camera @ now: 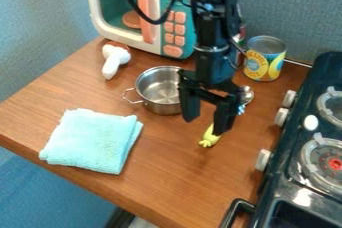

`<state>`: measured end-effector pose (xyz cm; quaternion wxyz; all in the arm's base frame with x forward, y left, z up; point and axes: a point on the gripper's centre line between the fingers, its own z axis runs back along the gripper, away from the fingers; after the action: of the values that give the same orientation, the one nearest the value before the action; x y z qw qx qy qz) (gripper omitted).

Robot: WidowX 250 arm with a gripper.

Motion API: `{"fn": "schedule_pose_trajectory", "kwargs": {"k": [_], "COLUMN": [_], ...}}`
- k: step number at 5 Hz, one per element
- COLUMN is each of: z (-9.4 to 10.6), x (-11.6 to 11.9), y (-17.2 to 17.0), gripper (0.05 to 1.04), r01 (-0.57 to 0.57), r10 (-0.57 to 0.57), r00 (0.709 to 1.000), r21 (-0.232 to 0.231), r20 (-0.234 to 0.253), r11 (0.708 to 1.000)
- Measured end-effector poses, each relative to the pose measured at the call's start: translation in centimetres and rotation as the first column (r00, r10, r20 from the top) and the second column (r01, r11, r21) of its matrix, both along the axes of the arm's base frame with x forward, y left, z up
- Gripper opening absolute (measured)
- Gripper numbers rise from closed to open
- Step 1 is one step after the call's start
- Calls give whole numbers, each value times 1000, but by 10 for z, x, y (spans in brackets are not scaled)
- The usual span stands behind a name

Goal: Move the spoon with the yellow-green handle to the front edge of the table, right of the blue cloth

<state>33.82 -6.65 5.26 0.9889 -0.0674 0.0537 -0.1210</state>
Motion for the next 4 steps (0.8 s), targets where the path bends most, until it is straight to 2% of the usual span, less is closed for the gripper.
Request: {"fn": "schedule_pose_trajectory", "kwargs": {"k": [2,3,4], "z": [-21,-30,-34], "x": [14,21,30], "y": [-17,-16,-16], "gripper": [1001,1001,967], "r01": [0,-30,-47], "r10": [1,32,49], "r00": [1000,999,999], "r21": [53,86,107], "r20": [-1,-18,-21], "r11": [999,996,993]}}
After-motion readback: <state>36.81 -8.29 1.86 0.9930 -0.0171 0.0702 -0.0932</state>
